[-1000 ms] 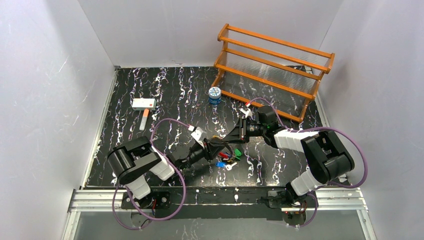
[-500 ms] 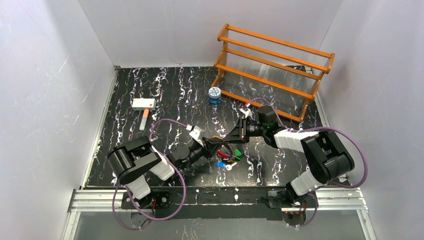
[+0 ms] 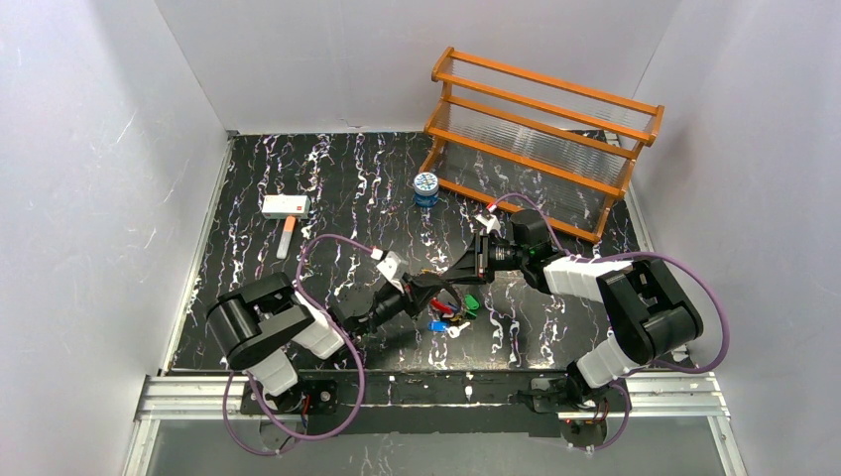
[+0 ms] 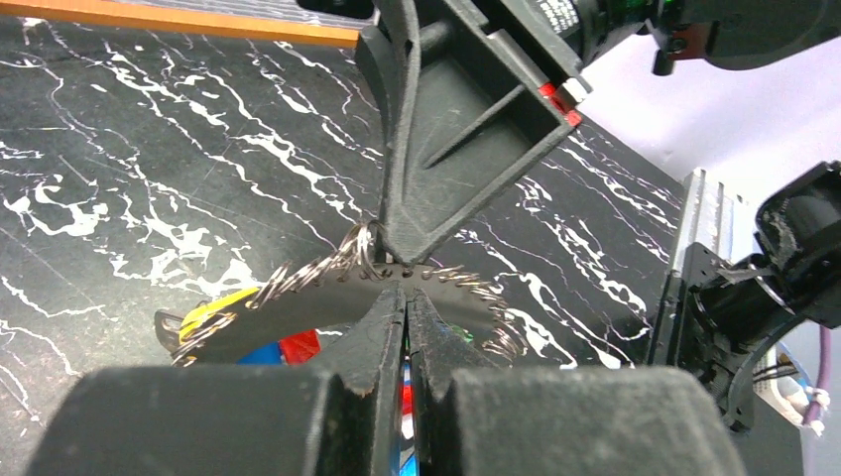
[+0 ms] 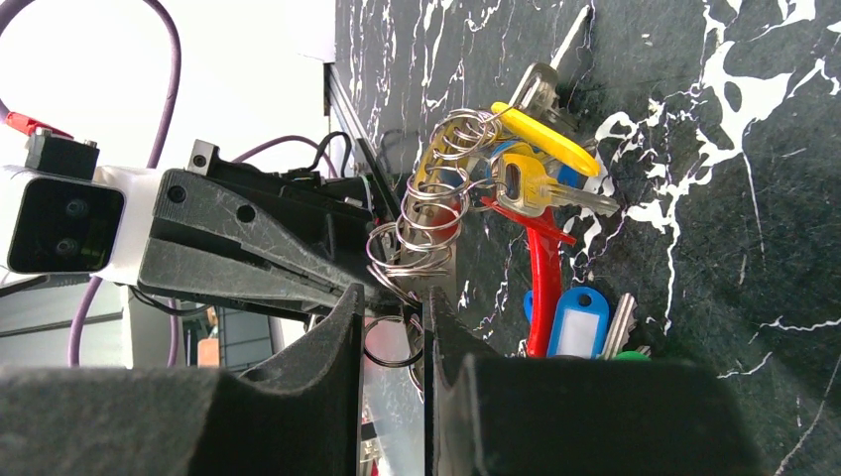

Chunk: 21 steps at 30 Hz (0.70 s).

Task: Put the keys on the keyring

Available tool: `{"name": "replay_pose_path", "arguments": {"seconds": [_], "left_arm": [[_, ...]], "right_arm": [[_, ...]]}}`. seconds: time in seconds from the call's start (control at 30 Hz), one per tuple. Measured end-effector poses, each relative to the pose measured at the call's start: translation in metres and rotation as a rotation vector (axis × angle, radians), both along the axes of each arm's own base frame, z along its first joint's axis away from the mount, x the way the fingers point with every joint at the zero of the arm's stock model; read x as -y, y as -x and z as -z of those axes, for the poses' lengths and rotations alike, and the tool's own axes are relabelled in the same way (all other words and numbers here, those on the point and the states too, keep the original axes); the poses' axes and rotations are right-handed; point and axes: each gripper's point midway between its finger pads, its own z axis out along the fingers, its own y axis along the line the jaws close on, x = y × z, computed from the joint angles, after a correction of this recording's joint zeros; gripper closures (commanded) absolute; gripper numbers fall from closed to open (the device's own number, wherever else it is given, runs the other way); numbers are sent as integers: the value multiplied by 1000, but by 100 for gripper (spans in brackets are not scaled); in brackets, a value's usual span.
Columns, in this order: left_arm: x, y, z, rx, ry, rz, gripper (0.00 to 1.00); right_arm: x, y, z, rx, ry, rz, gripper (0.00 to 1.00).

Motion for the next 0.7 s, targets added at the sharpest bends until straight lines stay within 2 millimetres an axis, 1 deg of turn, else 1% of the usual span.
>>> {"name": "replay_pose_path", "arguments": {"seconds": [0.1,0.13,0.2,0.27,0.33,0.4,0.57,0.7], "left_arm": [[-1,4,-3,10,3,17,100],[-2,5,-4,14,5,19,98],[-3,6,-6,16,7,20,89],[-5,7,-6,19,7,18,78],[-5,6,-6,21,5,10,73],[-7,4,-5,17,5,-4,69],[-12,2,-1,6,-1,-29,69],[-13,0,-1,2,0,-45,71]], "right_arm": [[0,0,0,0,-1,1,99],[0,0,-1,-1,-2,1,99],[0,0,-1,-2,-2,1,99],[0,0,-1,-3,-2,2,99],[0,0,-1,-4,-3,2,99],[0,0,-2,-4,-4,3,99],[0,0,-3,-1,-7,2,99],[-1,0,-5,6,-12,-1,99]]}}
